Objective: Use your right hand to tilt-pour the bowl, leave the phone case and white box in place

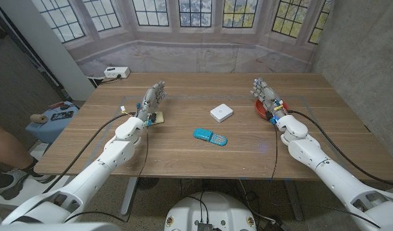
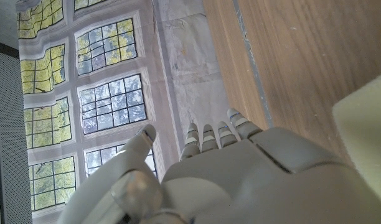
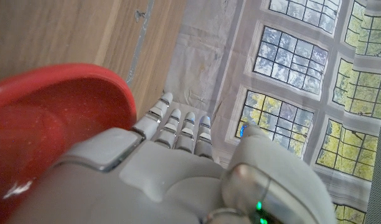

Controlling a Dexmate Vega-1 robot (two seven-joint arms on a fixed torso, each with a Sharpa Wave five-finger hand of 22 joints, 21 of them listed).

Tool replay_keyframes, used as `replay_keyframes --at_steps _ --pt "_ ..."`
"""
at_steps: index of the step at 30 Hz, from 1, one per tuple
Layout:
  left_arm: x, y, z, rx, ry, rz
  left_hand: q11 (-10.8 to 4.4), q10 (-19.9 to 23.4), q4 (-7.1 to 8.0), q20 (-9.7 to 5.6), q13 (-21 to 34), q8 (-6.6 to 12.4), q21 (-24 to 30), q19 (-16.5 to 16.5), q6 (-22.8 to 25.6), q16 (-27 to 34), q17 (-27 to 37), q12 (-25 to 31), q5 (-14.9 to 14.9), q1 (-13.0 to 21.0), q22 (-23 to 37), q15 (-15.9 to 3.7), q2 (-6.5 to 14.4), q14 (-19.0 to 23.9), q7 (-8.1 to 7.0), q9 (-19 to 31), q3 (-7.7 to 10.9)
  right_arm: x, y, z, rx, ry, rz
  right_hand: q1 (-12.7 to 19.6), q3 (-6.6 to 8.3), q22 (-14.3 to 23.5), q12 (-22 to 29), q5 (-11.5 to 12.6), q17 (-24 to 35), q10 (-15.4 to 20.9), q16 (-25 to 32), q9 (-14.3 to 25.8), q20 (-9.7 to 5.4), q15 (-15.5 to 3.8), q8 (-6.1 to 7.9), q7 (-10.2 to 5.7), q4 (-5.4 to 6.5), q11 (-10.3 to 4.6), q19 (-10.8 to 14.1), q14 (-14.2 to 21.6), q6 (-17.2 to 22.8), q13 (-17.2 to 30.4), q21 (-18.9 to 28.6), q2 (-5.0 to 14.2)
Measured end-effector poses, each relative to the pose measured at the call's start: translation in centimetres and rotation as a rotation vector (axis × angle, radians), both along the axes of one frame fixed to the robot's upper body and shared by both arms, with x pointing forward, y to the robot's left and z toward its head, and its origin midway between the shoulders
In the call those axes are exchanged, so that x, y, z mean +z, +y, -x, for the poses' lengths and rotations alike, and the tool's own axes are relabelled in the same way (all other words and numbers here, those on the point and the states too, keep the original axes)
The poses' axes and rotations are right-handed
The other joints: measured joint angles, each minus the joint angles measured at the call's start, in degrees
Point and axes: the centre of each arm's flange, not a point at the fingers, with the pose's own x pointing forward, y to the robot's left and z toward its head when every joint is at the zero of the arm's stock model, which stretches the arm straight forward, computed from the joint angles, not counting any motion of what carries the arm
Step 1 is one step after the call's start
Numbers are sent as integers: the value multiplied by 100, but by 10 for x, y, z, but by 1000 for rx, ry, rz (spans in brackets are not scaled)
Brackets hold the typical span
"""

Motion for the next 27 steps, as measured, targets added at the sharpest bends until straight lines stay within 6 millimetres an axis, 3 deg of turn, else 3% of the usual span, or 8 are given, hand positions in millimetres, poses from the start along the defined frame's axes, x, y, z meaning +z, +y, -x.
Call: replay_keyframes --at_steps 27 --pt "3 6 10 -21 -6 -23 30 31 -48 0 -43 0 0 -1 30 0 -1 0 0 34 -1 30 -12 31 31 -1 46 7 8 29 -34 -40 71 106 134 -1 22 -1 -92 51 0 -1 -1 -9 21 63 -135 11 41 8 81 0 0 -45"
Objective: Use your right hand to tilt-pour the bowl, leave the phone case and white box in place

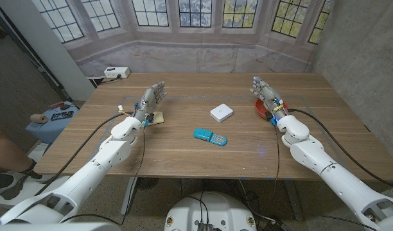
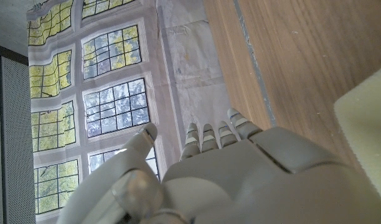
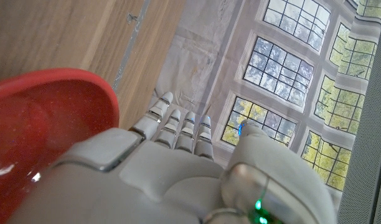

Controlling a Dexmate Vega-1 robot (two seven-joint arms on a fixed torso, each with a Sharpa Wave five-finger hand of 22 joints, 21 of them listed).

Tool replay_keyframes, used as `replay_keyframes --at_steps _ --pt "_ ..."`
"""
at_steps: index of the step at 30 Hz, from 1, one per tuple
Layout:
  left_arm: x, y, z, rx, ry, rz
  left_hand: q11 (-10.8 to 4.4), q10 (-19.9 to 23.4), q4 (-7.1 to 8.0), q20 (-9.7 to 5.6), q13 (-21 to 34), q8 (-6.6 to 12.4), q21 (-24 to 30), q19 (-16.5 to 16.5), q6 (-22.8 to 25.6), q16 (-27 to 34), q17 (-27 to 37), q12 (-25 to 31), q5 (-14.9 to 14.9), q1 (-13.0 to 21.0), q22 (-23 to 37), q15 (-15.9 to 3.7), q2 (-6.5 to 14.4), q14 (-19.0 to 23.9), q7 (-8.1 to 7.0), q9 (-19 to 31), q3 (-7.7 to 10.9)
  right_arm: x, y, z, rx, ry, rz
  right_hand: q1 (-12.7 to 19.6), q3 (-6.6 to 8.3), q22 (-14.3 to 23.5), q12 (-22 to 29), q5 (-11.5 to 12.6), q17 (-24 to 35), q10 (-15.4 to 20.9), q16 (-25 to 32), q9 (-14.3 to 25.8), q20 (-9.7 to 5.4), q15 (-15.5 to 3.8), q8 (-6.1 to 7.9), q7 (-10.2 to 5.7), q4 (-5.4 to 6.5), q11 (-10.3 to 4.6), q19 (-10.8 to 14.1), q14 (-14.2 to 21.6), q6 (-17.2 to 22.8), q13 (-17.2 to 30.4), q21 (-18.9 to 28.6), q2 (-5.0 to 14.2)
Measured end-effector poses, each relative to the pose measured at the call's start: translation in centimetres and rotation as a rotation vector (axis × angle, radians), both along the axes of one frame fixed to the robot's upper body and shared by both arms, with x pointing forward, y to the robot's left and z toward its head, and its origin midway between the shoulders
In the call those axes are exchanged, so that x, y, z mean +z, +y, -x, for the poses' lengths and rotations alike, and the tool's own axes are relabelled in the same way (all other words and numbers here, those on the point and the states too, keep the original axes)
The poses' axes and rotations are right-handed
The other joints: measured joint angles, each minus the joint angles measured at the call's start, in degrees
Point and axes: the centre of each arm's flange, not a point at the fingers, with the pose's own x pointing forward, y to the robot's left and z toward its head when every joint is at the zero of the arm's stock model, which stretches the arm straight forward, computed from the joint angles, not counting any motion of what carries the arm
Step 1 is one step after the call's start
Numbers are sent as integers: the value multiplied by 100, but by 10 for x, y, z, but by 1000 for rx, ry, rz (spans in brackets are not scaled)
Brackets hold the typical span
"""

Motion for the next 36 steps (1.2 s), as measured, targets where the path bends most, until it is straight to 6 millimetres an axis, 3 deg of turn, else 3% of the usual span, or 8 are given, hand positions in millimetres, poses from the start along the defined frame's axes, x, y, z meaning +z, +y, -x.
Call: replay_keyframes --at_steps 15,33,36 --pt "2 4 4 -5 -7 -4 0 0 -56 0 -26 0 0 0 0 0 -1 0 0 29 -1 31 29 -32 0 -1 -9 9 -11 14 -52 17 75 71 62 0 22 0 -44 154 13 -1 1 9 23 103 -96 50 106 114 103 0 45 -10" --pt "3 5 9 -14 -25 -11 30 31 -104 0 -55 0 0 0 13 0 -1 0 0 58 -1 30 -1 -32 14 -1 -10 21 -35 32 -132 40 145 219 124 -1 107 -23 -110 413 129 -1 -14 8 84 224 -334 148 363 356 348 -1 88 -37" --pt "3 6 10 -15 -27 -10 30 31 -103 0 -54 0 0 0 21 0 -1 0 0 58 -1 30 0 -31 22 -1 -10 22 -38 34 -144 47 154 248 149 -1 107 -23 -110 505 158 -1 -5 1 97 265 -419 215 468 453 432 -1 88 -21"
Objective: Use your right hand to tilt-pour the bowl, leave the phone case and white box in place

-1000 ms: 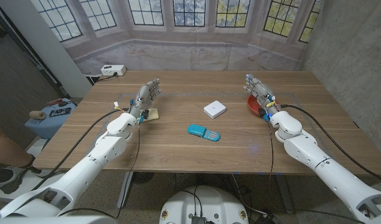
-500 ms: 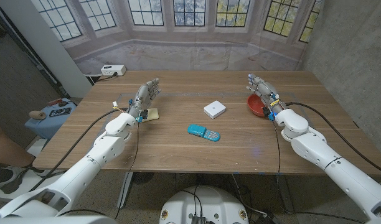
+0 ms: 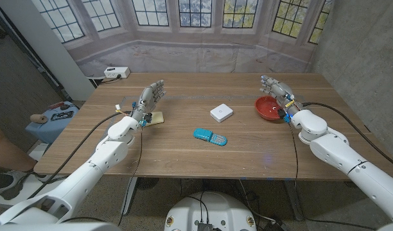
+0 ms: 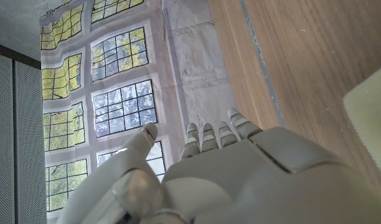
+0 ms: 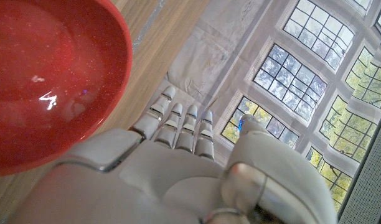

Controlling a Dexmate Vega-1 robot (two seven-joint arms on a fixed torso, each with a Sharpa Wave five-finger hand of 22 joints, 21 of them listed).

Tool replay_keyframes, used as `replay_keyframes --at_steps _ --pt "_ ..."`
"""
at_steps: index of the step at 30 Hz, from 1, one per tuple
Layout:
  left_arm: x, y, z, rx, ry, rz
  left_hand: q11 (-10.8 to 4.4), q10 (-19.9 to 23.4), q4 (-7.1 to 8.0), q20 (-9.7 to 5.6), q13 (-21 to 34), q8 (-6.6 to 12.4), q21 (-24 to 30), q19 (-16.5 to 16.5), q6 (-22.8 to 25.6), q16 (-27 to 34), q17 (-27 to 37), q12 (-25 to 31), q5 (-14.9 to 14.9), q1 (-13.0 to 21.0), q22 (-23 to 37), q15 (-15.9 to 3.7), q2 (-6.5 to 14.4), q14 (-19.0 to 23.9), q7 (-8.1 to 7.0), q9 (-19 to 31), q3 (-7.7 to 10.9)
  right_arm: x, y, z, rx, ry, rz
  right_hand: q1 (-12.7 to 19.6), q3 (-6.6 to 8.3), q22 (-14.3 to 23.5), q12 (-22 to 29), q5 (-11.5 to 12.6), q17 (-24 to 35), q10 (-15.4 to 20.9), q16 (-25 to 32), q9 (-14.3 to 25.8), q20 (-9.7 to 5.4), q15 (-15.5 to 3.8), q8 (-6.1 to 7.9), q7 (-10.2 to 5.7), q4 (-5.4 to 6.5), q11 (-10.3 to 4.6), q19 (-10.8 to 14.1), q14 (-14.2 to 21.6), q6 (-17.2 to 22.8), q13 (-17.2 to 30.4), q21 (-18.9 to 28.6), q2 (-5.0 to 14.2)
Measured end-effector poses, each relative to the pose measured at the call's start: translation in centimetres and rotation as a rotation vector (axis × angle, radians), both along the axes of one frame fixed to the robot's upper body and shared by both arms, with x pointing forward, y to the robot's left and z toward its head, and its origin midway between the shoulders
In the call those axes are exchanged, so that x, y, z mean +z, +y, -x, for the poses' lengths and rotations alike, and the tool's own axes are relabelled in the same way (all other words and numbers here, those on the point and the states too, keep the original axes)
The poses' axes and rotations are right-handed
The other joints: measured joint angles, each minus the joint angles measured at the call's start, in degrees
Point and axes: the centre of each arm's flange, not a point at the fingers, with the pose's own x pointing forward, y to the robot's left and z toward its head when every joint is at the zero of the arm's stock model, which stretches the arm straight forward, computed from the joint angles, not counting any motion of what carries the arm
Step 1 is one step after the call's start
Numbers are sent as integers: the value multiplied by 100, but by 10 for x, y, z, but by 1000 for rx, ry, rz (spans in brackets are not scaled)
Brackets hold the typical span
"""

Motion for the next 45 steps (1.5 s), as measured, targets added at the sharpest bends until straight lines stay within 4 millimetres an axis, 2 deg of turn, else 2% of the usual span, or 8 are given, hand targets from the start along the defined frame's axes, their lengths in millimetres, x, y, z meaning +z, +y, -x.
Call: replay_keyframes --at_steps 5,9,16,22,26,44,45 --pt "-1 0 2 -1 -2 0 0 0 0 0 0 0 0 0 0 0 0 0 0 0 0 0 0 0 0 0 0 2 -5 3 -19 12 16 54 25 0 0 -22 -15 93 20 0 -17 -12 10 -12 -76 7 107 90 88 0 46 4" --pt "-2 0 3 -3 -3 -1 0 0 -21 0 0 0 0 0 -1 0 0 0 0 0 0 0 0 0 -1 0 -22 4 -10 6 -38 24 33 141 41 0 21 -22 -26 173 53 0 -17 -1 10 -14 -184 9 231 197 145 0 45 -34" --pt "-3 -1 4 -5 -5 -2 0 0 -24 0 1 0 0 0 -1 0 0 0 0 18 0 0 18 0 -1 0 -24 9 -19 10 -68 38 58 227 74 0 44 -22 -53 314 95 0 -7 -11 10 52 -342 50 422 354 214 0 90 -77" --pt "-3 -2 6 -3 -7 -2 0 0 -23 0 1 0 0 0 -1 0 0 0 22 22 -1 0 22 0 -1 0 -24 13 -31 13 -96 53 74 288 95 -1 44 -22 -53 370 132 -1 -34 1 10 136 -428 106 581 466 299 28 133 -91" --pt "-3 -3 7 -3 -8 -3 23 23 -47 0 -9 0 0 0 -1 0 0 0 22 22 0 -1 22 0 -1 0 -48 15 -38 15 -112 60 83 348 110 0 55 -22 -52 459 158 -1 -42 -4 32 132 -476 136 653 551 400 28 133 -92" --pt "-4 -8 11 3 -13 -1 31 31 -88 0 -24 0 0 0 19 0 -1 0 22 45 -1 63 -2 -1 19 0 -39 29 -70 14 -190 142 164 619 134 -1 177 -22 -37 995 331 29 -36 -9 76 337 -768 459 1211 1092 811 82 167 -152" --pt "-4 -8 11 2 -13 -1 31 31 -88 0 -24 0 0 0 19 0 -1 0 22 45 -1 63 -2 -1 19 0 -39 29 -70 14 -192 144 166 619 144 3 186 -22 -37 1035 331 29 -34 -20 76 312 -777 461 1213 1122 835 82 190 -152"
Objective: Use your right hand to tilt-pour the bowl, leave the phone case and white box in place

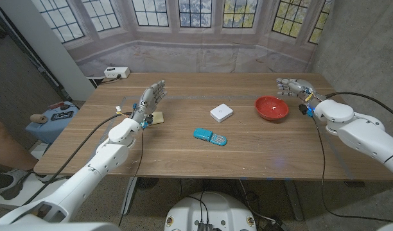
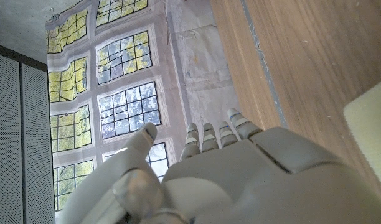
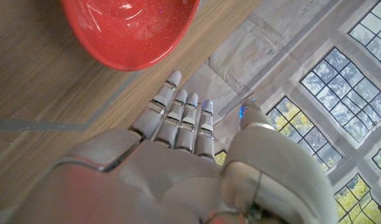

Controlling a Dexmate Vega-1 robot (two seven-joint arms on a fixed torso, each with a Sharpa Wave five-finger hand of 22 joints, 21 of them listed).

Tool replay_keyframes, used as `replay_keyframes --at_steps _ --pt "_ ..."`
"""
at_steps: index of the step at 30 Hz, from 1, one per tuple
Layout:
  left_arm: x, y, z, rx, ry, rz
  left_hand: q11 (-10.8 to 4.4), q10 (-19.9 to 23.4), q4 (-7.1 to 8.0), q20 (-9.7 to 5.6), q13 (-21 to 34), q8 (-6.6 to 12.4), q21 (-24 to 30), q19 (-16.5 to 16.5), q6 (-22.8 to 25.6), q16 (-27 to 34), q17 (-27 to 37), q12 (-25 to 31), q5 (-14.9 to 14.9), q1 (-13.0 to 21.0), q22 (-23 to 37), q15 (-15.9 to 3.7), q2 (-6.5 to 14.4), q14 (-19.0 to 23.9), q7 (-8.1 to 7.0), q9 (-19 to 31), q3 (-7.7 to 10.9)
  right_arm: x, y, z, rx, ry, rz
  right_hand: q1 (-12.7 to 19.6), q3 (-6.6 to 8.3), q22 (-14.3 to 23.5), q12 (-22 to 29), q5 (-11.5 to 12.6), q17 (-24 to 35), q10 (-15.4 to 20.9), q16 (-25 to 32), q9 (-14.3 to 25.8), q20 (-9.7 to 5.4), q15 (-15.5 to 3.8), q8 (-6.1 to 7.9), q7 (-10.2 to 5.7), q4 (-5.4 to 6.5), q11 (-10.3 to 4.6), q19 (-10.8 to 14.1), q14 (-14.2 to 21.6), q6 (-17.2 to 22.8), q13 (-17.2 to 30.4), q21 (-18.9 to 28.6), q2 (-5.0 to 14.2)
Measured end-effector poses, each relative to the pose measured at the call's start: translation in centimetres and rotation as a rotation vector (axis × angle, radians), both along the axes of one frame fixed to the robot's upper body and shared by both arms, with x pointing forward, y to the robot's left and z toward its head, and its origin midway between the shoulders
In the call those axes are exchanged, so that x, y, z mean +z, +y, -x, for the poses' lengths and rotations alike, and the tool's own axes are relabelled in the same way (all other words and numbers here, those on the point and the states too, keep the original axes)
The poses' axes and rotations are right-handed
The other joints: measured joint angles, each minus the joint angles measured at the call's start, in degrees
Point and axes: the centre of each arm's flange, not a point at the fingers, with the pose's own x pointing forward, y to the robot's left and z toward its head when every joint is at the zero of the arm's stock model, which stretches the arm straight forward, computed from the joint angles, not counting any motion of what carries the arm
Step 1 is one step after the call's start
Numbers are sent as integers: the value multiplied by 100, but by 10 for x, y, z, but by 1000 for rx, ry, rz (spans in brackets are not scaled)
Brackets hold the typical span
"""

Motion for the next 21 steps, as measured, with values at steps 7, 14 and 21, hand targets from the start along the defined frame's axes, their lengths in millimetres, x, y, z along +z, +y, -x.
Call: replay_keyframes --at_steps 7,14,21 --pt "-1 0 1 0 0 -1 0 0 -23 0 0 0 0 0 0 0 0 0 0 0 0 0 0 0 0 0 10 7 -7 1 -25 23 31 62 -17 26 67 0 27 127 88 0 41 -4 0 59 -45 63 165 159 106 27 10 -16" --pt "-2 -1 1 -5 3 -6 21 21 -48 0 1 0 0 0 0 0 0 0 0 0 0 -1 0 0 0 0 0 13 -14 2 -60 61 69 175 7 26 89 0 48 263 128 -1 50 -17 0 49 -69 19 235 278 178 62 10 -84" --pt "0 -2 -1 -9 4 -11 21 21 -47 0 1 0 0 0 0 0 0 0 0 35 0 -1 -26 0 0 -1 0 15 -21 3 -89 95 98 250 -18 26 129 0 53 355 172 -1 8 -14 0 22 -94 -14 316 403 274 91 10 -109"
